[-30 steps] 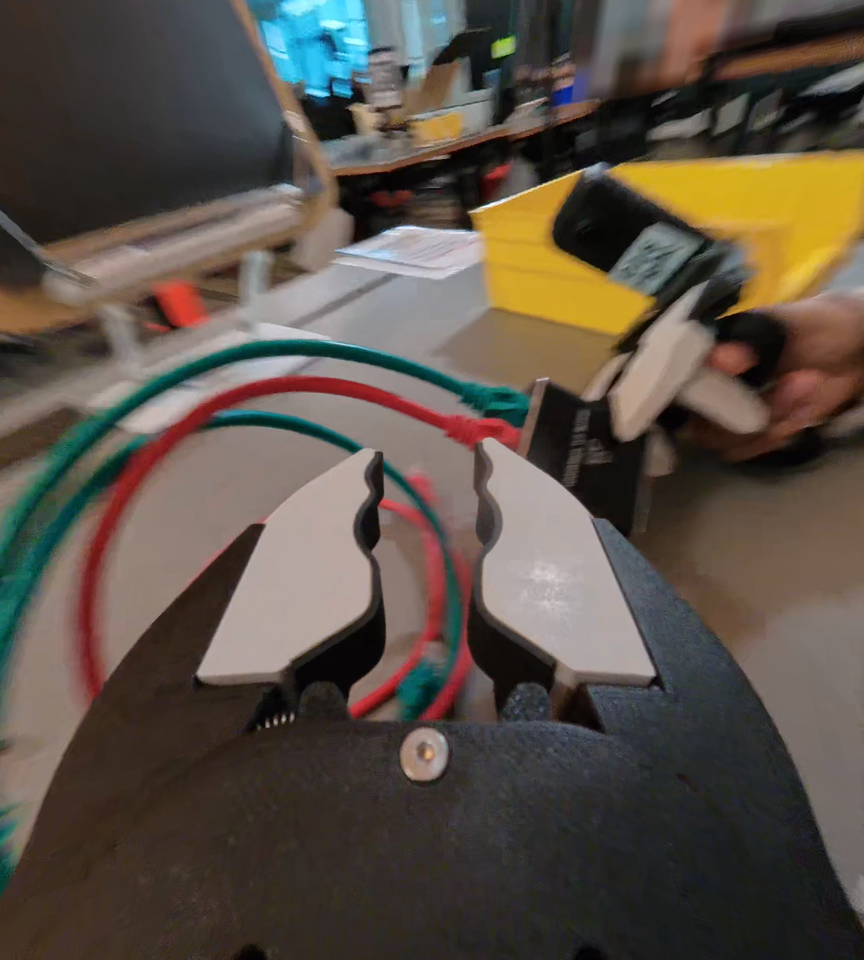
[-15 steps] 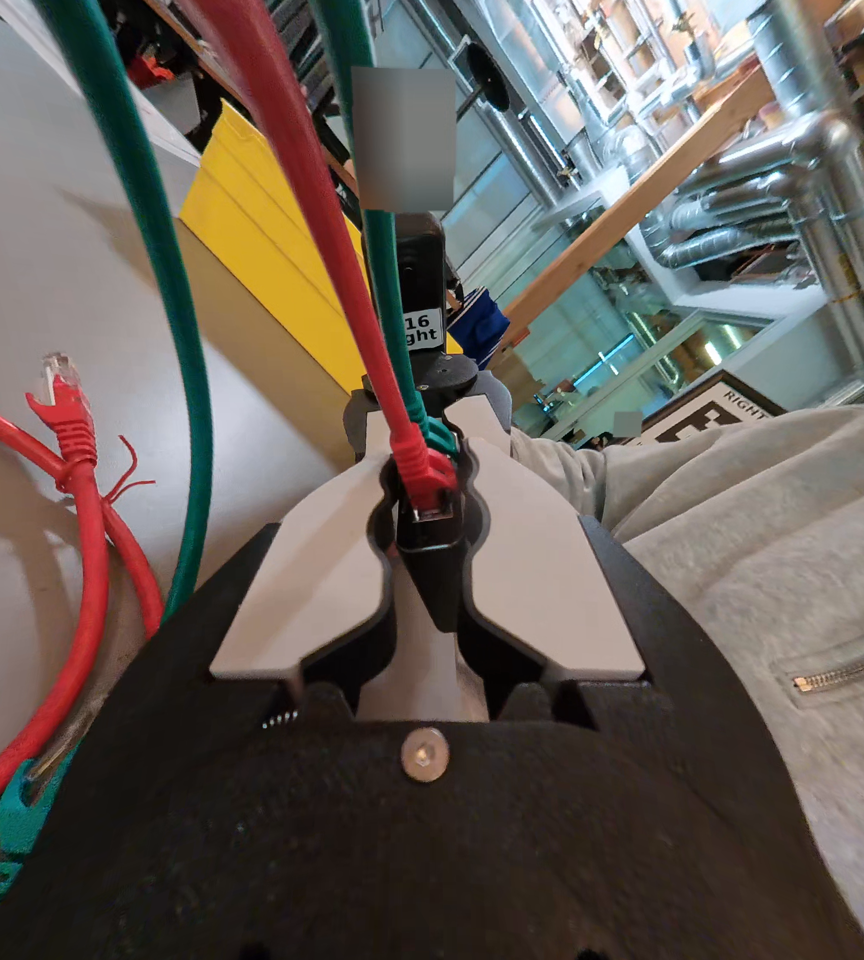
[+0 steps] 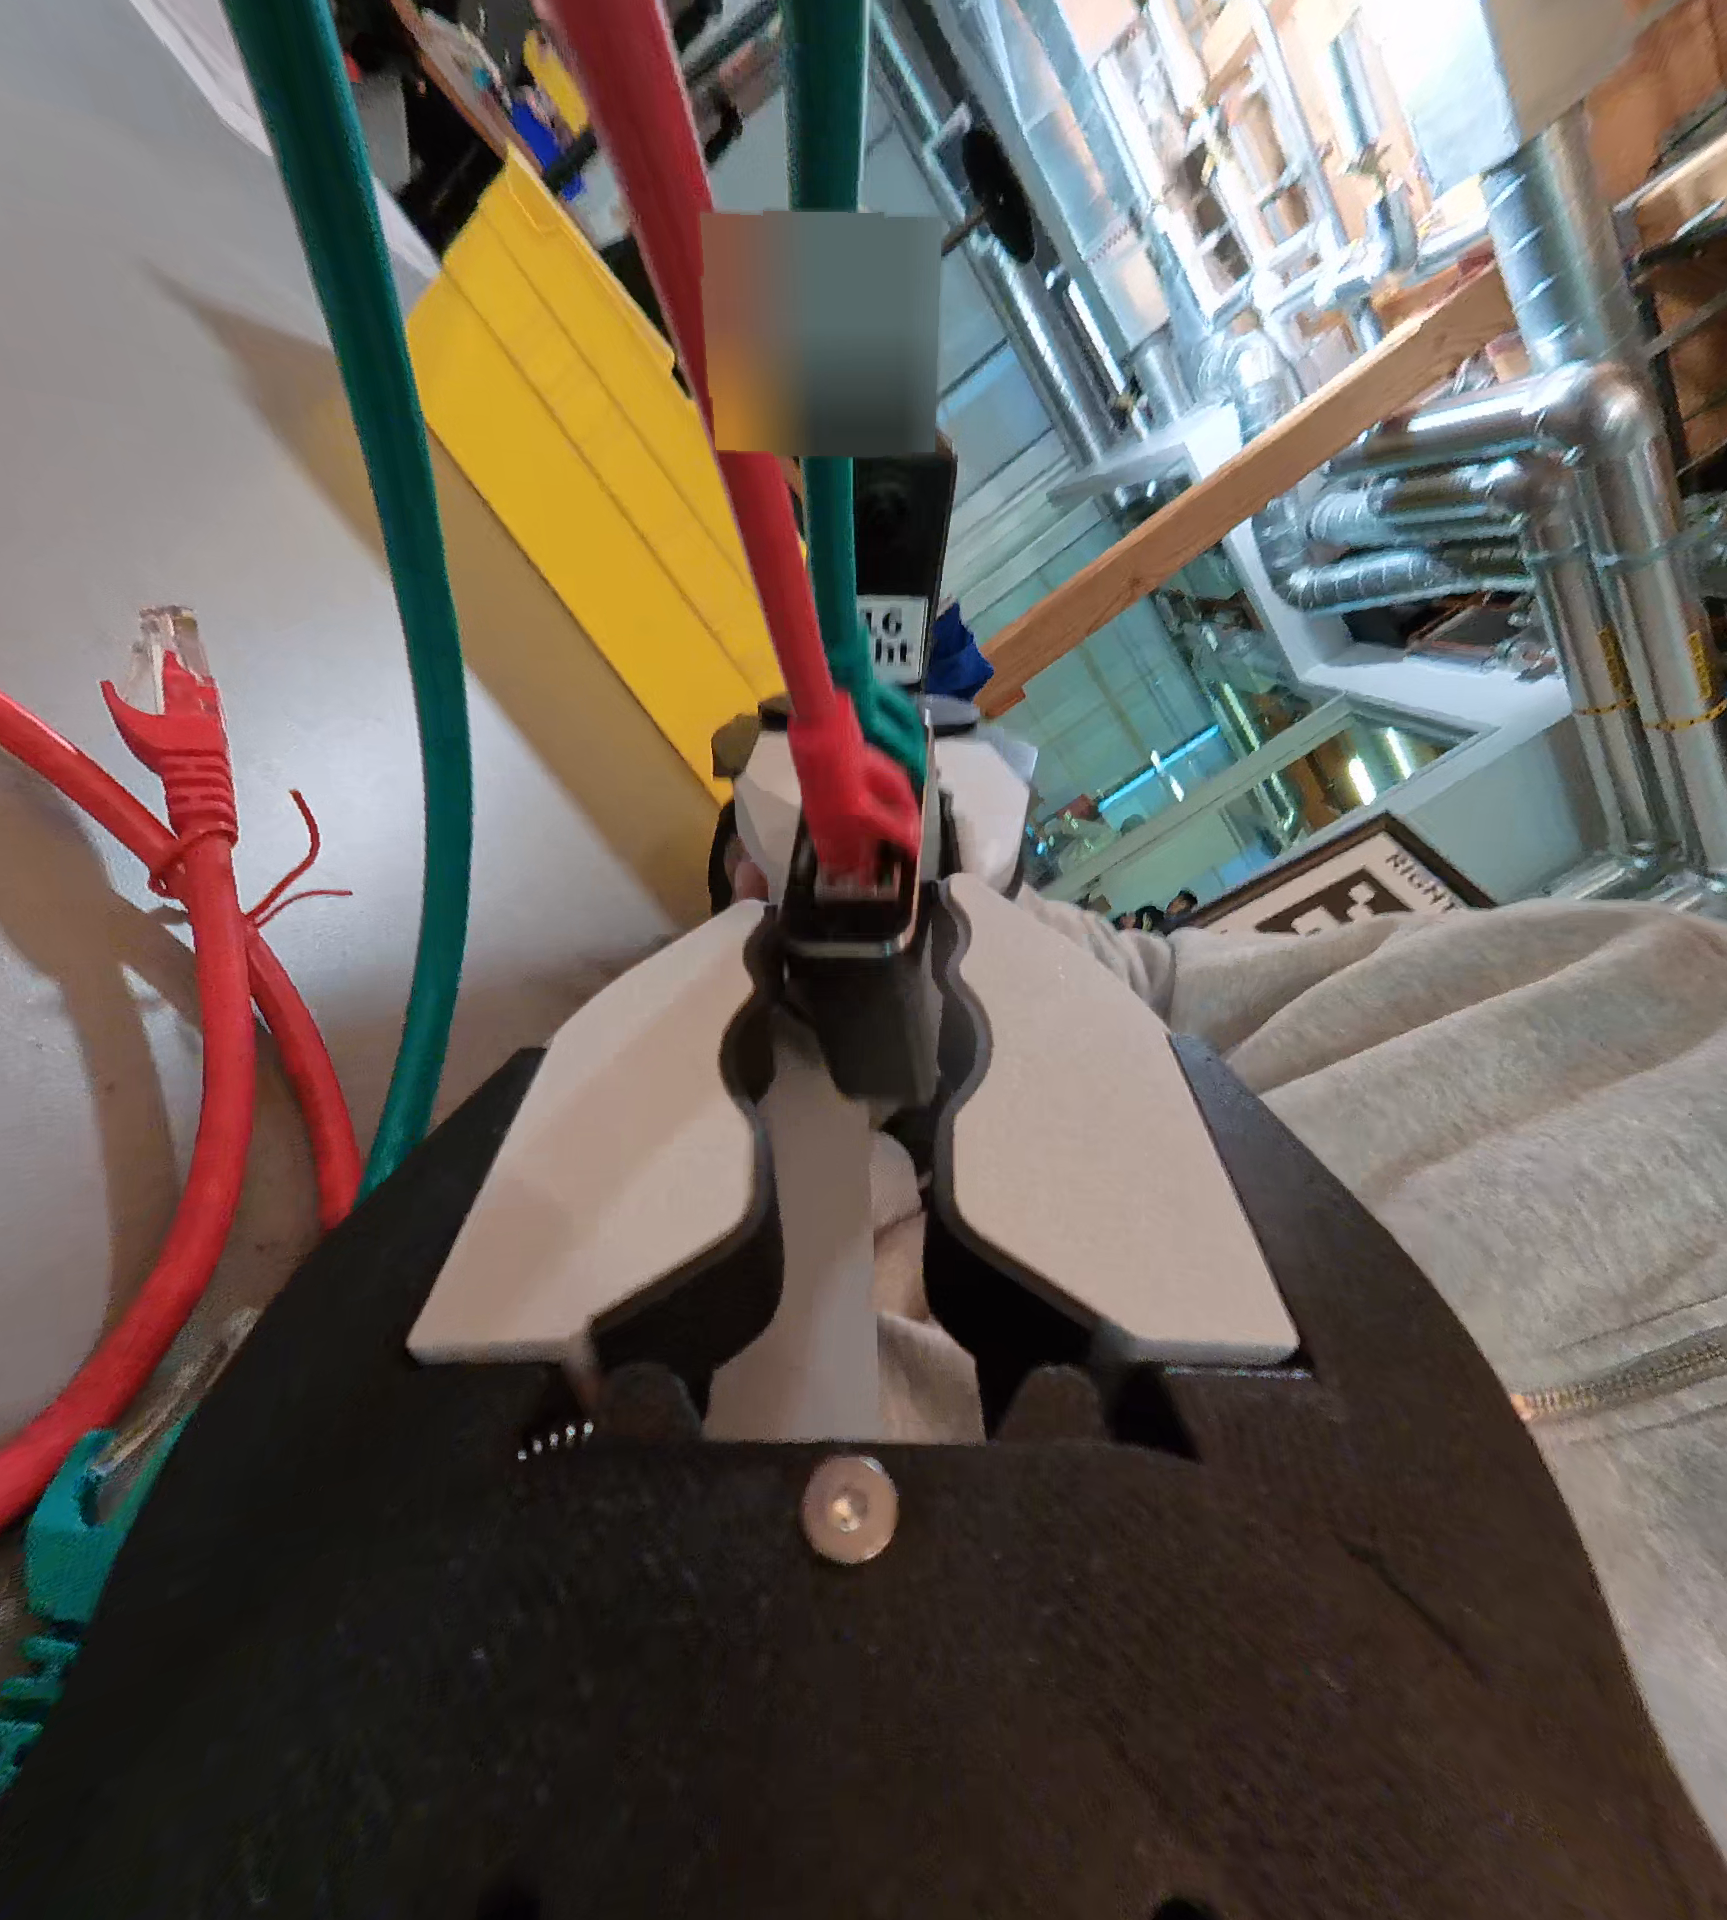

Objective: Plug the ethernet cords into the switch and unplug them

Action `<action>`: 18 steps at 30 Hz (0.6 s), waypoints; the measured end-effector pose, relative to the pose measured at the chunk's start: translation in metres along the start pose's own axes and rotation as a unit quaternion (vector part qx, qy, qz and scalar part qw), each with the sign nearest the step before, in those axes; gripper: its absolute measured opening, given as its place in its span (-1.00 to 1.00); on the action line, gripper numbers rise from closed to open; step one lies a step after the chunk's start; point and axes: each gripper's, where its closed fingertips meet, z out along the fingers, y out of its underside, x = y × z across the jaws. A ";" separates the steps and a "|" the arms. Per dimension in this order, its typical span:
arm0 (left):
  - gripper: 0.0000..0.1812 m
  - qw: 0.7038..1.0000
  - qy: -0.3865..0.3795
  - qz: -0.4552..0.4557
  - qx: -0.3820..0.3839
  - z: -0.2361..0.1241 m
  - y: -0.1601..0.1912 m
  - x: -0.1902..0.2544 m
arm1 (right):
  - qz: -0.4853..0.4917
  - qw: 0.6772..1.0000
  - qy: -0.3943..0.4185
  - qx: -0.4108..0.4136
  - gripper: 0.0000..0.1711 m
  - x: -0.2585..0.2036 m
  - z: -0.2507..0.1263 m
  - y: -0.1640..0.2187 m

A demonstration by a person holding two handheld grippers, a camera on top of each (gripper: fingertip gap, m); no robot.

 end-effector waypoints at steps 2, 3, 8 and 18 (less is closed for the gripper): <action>-0.71 1.000 -0.006 0.009 -0.013 0.003 0.006 -0.001 | 0.011 1.000 -0.003 0.018 -0.71 0.002 -0.005 -0.007; -0.71 1.000 -0.006 0.009 -0.011 0.005 0.006 0.000 | 0.015 1.000 -0.007 0.020 -0.71 0.001 -0.006 -0.007; -0.71 1.000 0.004 -0.008 -0.015 0.004 0.007 0.000 | 0.003 1.000 -0.001 0.000 -0.71 0.001 -0.004 -0.001; -0.70 0.999 0.007 0.017 -0.044 0.015 0.017 0.009 | -0.014 1.000 -0.013 -0.012 -0.71 -0.006 0.003 0.004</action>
